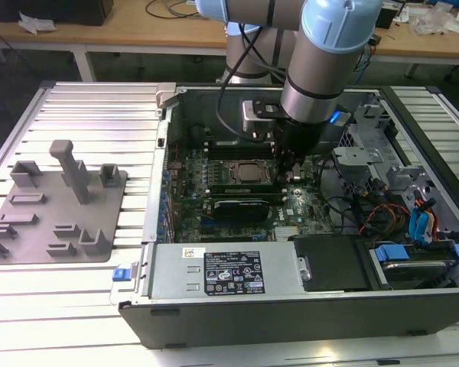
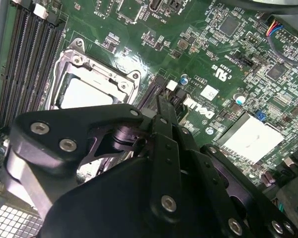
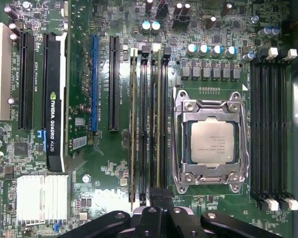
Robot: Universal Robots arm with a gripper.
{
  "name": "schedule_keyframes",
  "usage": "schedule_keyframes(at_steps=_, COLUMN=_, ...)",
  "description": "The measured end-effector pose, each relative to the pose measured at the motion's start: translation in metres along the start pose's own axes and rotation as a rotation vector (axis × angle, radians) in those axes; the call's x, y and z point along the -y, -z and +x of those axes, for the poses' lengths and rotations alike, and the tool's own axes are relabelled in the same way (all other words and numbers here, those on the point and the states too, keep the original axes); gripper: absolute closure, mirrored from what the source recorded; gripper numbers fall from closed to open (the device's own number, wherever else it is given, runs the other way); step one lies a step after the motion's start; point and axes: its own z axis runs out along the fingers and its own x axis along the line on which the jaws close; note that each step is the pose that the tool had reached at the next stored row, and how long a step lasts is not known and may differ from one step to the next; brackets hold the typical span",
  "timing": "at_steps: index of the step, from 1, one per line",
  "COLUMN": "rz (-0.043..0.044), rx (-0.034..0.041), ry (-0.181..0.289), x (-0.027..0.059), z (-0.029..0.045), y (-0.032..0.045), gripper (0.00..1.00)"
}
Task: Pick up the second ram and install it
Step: 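Press down the second ram until it locks into place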
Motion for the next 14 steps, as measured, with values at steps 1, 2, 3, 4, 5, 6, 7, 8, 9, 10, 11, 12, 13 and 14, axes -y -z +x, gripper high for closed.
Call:
schedule_keyframes(at_steps=1, rz=0.0001, rx=-0.0001, ry=0.000, x=0.0001, z=0.0001, y=-0.0019, gripper=0.92)
schedule_keyframes(at_steps=2, rz=0.0000, rx=0.0001, ry=0.000, x=0.0001, z=0.0001, y=-0.0021, gripper=0.92)
schedule_keyframes(at_steps=3, rz=0.0001, rx=0.0002, ry=0.000, x=0.0001, z=0.0001, y=-0.0022, gripper=0.92)
schedule_keyframes(at_steps=4, rz=0.0001, rx=0.0001, ry=0.000, x=0.0001, z=0.0002, y=-0.0030, gripper=0.92)
schedule_keyframes(at_steps=5, rz=0.0000, rx=0.0000, ry=0.000, x=0.0001, z=0.0002, y=-0.0030, gripper=0.92)
schedule_keyframes(at_steps=6, rz=0.0000, rx=-0.0001, ry=0.000, x=0.0001, z=0.0002, y=-0.0030, gripper=0.92)
schedule_keyframes(at_steps=7, rz=0.0000, rx=0.0002, ry=0.000, x=0.0001, z=0.0002, y=-0.0031, gripper=0.92)
schedule_keyframes(at_steps=8, rz=0.0004, rx=0.0020, ry=0.000, x=0.0001, z=-0.0002, y=-0.0013, gripper=0.92)
schedule_keyframes(at_steps=9, rz=0.0002, rx=0.0006, ry=0.000, x=-0.0001, z=-0.0002, y=0.0018, gripper=0.92)
schedule_keyframes(at_steps=10, rz=0.0001, rx=0.0005, ry=0.000, x=-0.0002, z=-0.0005, y=0.0060, gripper=0.92)
schedule_keyframes(at_steps=11, rz=0.0001, rx=0.0003, ry=0.000, x=-0.0004, z=-0.0008, y=0.0105, gripper=0.92)
schedule_keyframes(at_steps=12, rz=0.0001, rx=0.0004, ry=0.000, x=-0.0004, z=-0.0009, y=0.0109, gripper=0.92)
schedule_keyframes(at_steps=13, rz=0.0001, rx=0.0006, ry=0.000, x=-0.0003, z=-0.0009, y=0.0109, gripper=0.92)
schedule_keyframes(at_steps=14, rz=0.0001, rx=0.0005, ry=0.000, x=-0.0004, z=-0.0009, y=0.0109, gripper=0.92)
